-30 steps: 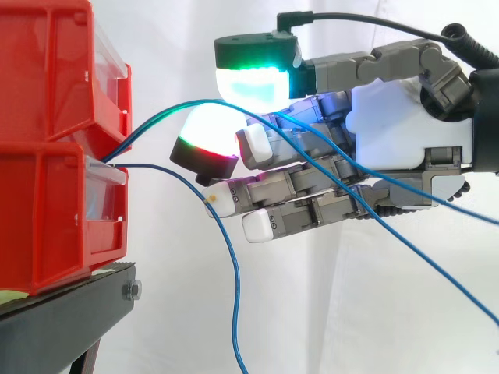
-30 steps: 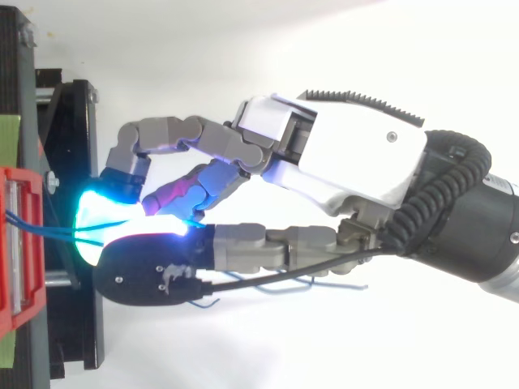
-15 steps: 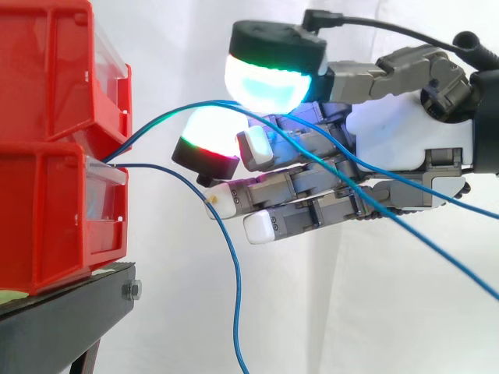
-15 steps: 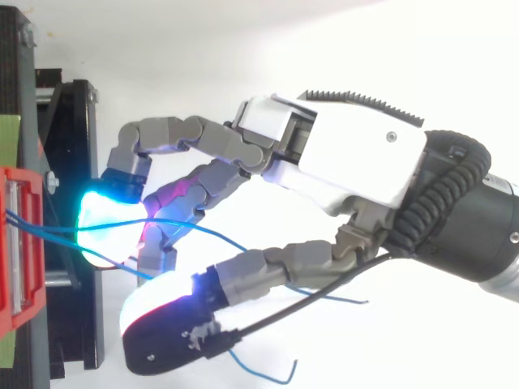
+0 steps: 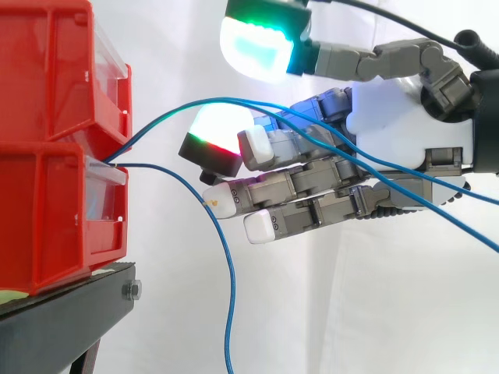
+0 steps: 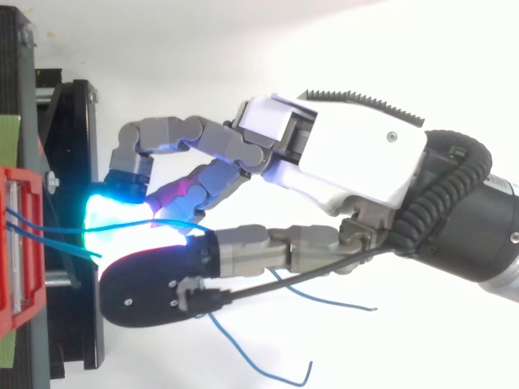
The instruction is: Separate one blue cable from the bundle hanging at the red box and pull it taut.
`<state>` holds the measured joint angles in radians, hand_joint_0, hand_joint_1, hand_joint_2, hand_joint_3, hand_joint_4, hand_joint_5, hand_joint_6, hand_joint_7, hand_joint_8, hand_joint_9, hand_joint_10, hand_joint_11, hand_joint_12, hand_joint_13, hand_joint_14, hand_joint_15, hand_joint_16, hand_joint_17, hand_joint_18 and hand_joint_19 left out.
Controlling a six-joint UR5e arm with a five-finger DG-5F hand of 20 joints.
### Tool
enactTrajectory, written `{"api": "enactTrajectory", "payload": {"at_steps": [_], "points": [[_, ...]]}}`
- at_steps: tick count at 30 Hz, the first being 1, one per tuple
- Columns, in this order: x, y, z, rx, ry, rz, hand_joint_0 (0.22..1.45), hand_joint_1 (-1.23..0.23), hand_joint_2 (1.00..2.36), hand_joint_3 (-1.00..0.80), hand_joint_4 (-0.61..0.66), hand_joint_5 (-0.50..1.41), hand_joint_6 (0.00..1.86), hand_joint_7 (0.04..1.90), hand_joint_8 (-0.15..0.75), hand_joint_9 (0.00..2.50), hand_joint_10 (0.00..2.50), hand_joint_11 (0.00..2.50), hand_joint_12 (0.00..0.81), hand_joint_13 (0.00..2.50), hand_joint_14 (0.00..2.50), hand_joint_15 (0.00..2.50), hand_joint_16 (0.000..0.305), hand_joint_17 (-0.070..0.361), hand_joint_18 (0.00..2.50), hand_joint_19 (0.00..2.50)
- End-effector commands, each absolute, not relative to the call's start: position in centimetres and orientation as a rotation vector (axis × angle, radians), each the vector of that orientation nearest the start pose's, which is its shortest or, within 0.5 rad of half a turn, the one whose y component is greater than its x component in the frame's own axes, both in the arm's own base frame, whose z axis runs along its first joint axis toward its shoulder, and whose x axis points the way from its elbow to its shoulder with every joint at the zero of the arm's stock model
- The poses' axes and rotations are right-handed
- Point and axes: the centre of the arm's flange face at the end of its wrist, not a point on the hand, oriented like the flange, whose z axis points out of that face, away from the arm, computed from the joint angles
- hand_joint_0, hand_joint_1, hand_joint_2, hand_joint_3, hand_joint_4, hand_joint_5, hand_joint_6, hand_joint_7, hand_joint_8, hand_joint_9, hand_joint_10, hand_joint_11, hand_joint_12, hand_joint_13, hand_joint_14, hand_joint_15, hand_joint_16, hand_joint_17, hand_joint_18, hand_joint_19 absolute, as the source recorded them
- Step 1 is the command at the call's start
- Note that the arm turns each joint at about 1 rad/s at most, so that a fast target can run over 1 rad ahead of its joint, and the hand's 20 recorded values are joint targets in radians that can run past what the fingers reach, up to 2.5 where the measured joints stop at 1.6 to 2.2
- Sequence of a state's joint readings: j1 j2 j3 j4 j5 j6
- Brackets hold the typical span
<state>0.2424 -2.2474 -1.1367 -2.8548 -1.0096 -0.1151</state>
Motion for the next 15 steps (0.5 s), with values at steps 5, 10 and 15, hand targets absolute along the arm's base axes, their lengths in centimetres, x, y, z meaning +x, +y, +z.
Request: {"api": "enactTrajectory", "payload": {"at_steps": [5,10,15], "points": [[75.89,-0.43,30.28,1.258,1.001,0.913,0.71,-0.78,1.02,-0.18,0.2,-0.09,0.5,1.28,0.293,1.06,0.02,0.84,0.327,0.78,0.01,0.39,0.034,0.076,0.7,0.48],[75.87,-0.32,30.39,1.257,1.0,0.915,0.72,-0.9,1.01,-0.39,0.19,-0.09,0.5,1.31,0.285,1.03,0.02,0.83,0.332,0.79,0.01,0.39,0.035,0.078,0.73,0.46],[75.84,-0.33,30.32,1.258,1.002,0.914,0.58,-0.94,1.0,-0.5,0.18,-0.1,0.5,1.38,0.281,1.01,0.02,0.83,0.335,0.78,0.01,0.4,0.036,0.082,0.73,0.47]]}}
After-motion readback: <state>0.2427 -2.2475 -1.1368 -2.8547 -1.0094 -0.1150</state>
